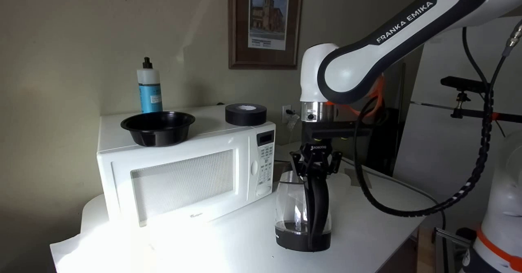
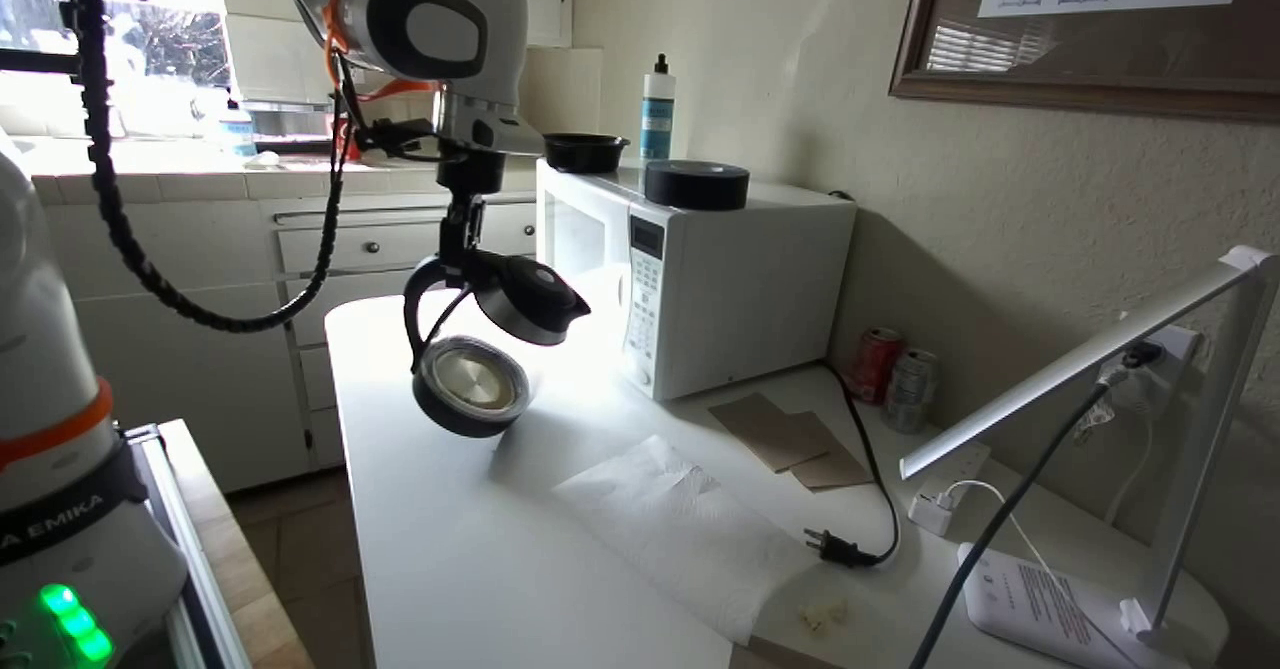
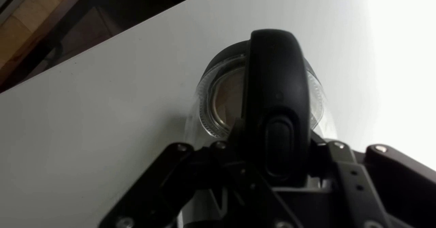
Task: Move the kettle to the back left side of the table.
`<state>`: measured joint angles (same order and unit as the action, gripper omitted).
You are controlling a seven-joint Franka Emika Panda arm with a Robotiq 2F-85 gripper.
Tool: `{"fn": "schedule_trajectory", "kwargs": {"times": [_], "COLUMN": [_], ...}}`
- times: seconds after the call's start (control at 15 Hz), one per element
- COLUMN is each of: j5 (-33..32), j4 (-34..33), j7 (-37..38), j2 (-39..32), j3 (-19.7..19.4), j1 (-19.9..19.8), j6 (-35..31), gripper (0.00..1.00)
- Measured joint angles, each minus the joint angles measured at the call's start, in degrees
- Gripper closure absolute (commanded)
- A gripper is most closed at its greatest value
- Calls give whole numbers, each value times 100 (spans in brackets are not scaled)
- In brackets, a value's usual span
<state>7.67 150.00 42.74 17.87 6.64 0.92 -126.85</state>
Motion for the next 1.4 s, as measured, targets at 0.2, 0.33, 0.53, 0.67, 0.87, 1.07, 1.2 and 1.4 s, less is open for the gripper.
{"fn": "schedule_trajectory", "kwargs": {"times": [0.2, 0.33, 0.53, 0.67, 0.87, 1.07, 1.2, 1.4], "j5": [2, 4, 8, 8, 8, 10, 12, 35], "j4": [33, 36, 39, 38, 37, 37, 14, -70], "j7": [0, 0, -1, -3, -4, -47, -284, -705], "j2": [80, 107, 173, 254, 392, 528, 609, 724], "j3": [-83, -133, -236, -309, -401, -491, -628, -887], "j1": [-111, -186, -286, -361, -470, -576, -633, -761], "j6": [0, 0, 0, 0, 2, 40, 204, 559], "gripper": [87, 87, 87, 87, 87, 87, 87, 62]}}
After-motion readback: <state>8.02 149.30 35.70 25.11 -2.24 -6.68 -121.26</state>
